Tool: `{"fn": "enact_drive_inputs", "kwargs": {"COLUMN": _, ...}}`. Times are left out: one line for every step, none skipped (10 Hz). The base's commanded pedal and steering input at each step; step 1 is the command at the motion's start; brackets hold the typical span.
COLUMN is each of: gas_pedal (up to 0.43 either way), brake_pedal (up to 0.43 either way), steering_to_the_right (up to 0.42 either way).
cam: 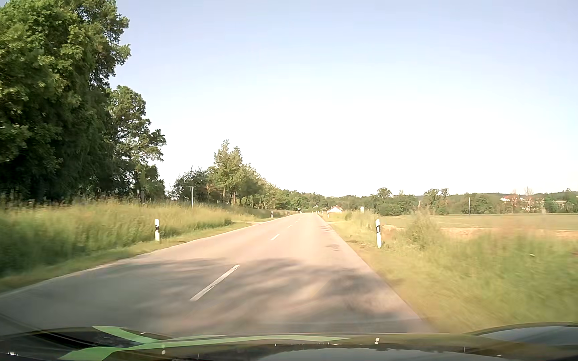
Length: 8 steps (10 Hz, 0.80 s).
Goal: Follow the waypoints while adhering to traffic rules and regulations
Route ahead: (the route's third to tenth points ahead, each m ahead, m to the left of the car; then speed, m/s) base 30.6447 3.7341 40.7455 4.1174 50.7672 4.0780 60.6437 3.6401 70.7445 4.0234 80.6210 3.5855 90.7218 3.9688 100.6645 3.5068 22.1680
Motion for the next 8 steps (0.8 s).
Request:
{"fn": "enact_drive_inputs", "kwargs": {"gas_pedal": 0.157, "brake_pedal": 0.0, "steering_to_the_right": -0.003}}
{"fn": "enact_drive_inputs", "kwargs": {"gas_pedal": 0.098, "brake_pedal": 0.0, "steering_to_the_right": -0.003}}
{"fn": "enact_drive_inputs", "kwargs": {"gas_pedal": 0.098, "brake_pedal": 0.0, "steering_to_the_right": -0.003}}
{"fn": "enact_drive_inputs", "kwargs": {"gas_pedal": 0.098, "brake_pedal": 0.0, "steering_to_the_right": -0.003}}
{"fn": "enact_drive_inputs", "kwargs": {"gas_pedal": 0.11, "brake_pedal": 0.0, "steering_to_the_right": -0.003}}
{"fn": "enact_drive_inputs", "kwargs": {"gas_pedal": 0.118, "brake_pedal": 0.0, "steering_to_the_right": -0.003}}
{"fn": "enact_drive_inputs", "kwargs": {"gas_pedal": 0.138, "brake_pedal": 0.0, "steering_to_the_right": -0.003}}
{"fn": "enact_drive_inputs", "kwargs": {"gas_pedal": 0.15, "brake_pedal": 0.0, "steering_to_the_right": -0.003}}
